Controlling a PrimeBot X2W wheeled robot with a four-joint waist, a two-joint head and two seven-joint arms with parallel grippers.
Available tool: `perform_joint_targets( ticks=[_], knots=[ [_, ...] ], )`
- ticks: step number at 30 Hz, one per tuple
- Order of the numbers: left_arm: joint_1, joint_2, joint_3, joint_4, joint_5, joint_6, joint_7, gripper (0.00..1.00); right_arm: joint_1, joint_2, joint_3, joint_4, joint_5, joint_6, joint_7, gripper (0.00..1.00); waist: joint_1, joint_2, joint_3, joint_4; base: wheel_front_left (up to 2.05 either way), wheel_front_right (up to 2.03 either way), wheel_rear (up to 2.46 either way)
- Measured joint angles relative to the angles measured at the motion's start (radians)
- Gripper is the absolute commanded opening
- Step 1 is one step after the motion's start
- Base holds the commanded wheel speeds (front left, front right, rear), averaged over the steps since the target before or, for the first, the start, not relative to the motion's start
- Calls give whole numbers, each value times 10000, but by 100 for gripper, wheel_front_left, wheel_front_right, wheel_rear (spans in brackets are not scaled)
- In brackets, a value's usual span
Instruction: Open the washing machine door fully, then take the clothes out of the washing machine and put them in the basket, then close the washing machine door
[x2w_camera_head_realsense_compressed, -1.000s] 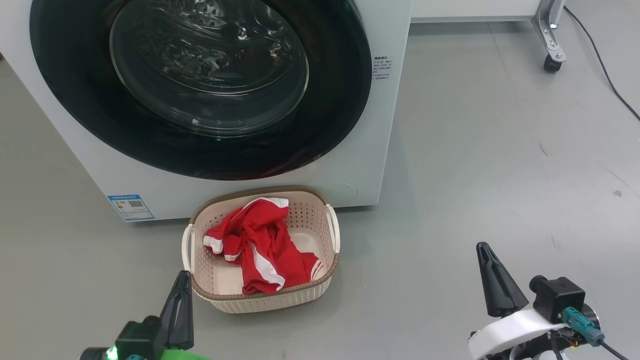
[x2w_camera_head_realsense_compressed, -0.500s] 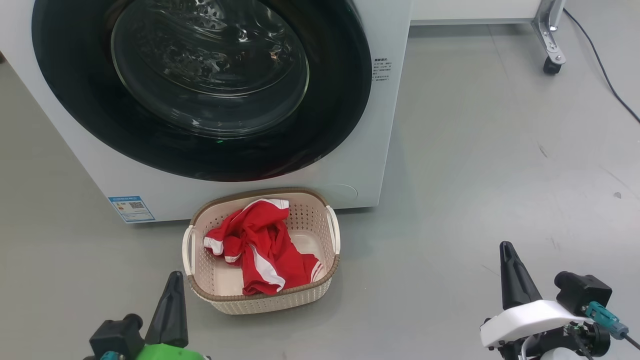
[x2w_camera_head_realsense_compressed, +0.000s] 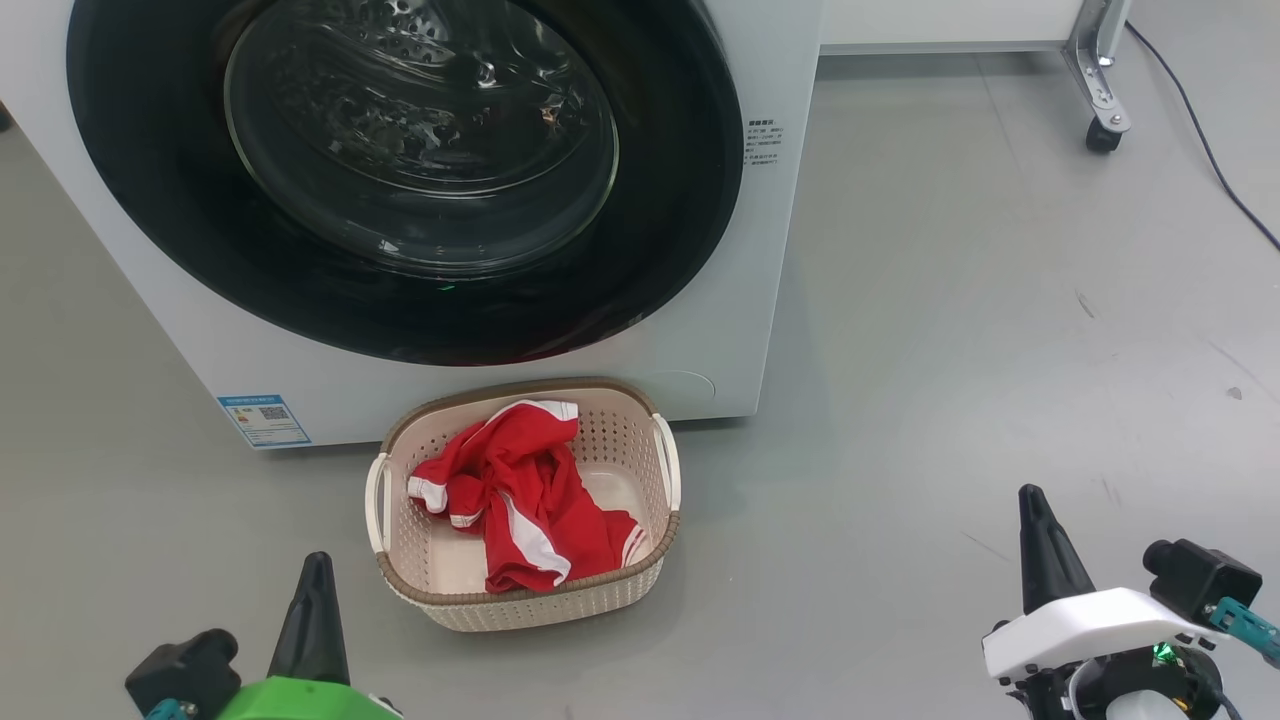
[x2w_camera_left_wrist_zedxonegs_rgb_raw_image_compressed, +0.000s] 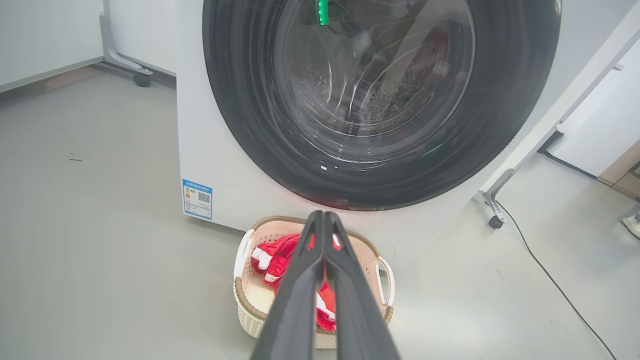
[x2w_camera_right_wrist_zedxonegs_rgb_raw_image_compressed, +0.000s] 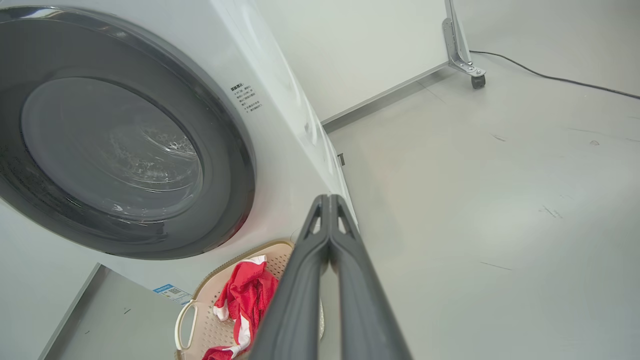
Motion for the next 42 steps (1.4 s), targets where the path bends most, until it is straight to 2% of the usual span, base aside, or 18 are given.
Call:
perform_joint_targets(
  ticks=[42],
  knots=[
    [-508, 221, 840, 591, -4987, -727, 1103, 0, -444, 144, -1210, 453, 4514, 556, 1060, 0, 0, 0, -157, 16, 0, 0, 0]
  ],
)
